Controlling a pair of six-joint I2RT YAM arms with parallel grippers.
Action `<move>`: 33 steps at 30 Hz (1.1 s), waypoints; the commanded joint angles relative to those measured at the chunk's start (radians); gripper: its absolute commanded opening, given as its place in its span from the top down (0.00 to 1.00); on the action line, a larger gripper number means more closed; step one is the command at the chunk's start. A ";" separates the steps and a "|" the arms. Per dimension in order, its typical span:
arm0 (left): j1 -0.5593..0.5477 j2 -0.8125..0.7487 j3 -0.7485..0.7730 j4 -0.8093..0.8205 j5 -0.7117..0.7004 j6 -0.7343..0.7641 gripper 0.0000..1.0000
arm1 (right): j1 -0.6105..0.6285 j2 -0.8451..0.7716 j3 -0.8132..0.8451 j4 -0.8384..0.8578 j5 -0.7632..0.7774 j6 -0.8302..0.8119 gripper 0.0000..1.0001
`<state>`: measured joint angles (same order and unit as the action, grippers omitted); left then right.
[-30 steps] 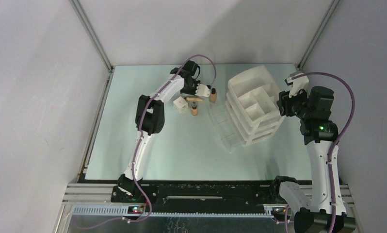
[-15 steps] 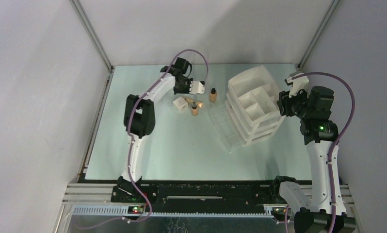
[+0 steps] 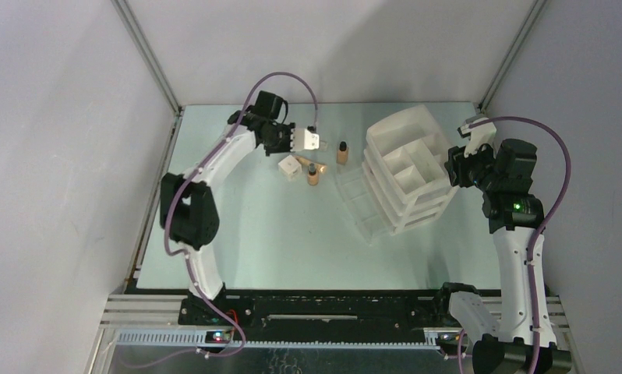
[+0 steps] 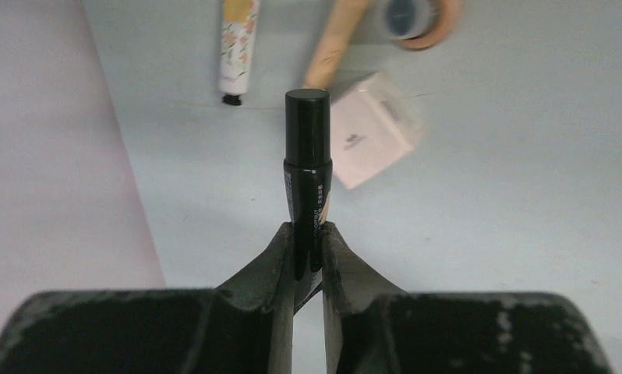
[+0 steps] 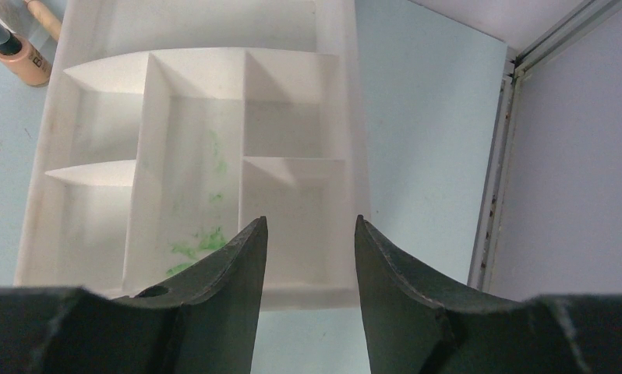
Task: Organize the makeup
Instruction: Pick up the makeup from the center of the board, then place the makeup in the drawer.
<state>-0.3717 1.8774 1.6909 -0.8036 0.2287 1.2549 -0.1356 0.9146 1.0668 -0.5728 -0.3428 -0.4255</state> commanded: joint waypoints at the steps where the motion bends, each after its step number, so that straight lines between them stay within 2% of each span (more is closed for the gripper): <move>1: -0.052 -0.216 -0.139 -0.004 0.130 0.019 0.81 | 0.002 -0.016 -0.002 0.016 -0.015 -0.013 0.47; 4: -0.134 -0.306 -0.232 0.017 0.109 0.064 0.81 | 0.004 -0.012 -0.002 0.016 -0.015 -0.014 0.47; 9: -0.292 -0.346 -0.297 0.037 0.062 0.181 0.80 | 0.002 -0.010 -0.002 0.013 -0.014 -0.016 0.47; 13: -0.397 -0.310 -0.284 0.041 0.055 0.266 0.80 | -0.001 -0.006 -0.002 0.010 -0.018 -0.015 0.47; 17: -0.474 -0.217 -0.221 0.056 0.031 0.291 0.79 | -0.005 0.000 -0.002 0.009 -0.019 -0.016 0.47; 24: -0.536 -0.023 -0.096 0.092 -0.006 0.340 0.78 | -0.019 0.007 -0.003 0.005 -0.031 -0.016 0.47; 30: -0.547 0.099 0.018 0.099 -0.019 0.345 0.78 | -0.021 0.009 -0.006 0.006 -0.036 -0.020 0.47; 33: -0.549 0.140 0.039 0.098 -0.030 0.349 0.69 | -0.017 0.010 -0.010 0.013 -0.031 -0.025 0.47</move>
<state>-0.9188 1.9873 1.6573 -0.7204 0.2115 1.5757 -0.1509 0.9230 1.0668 -0.5743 -0.3683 -0.4324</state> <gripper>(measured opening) 0.255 0.531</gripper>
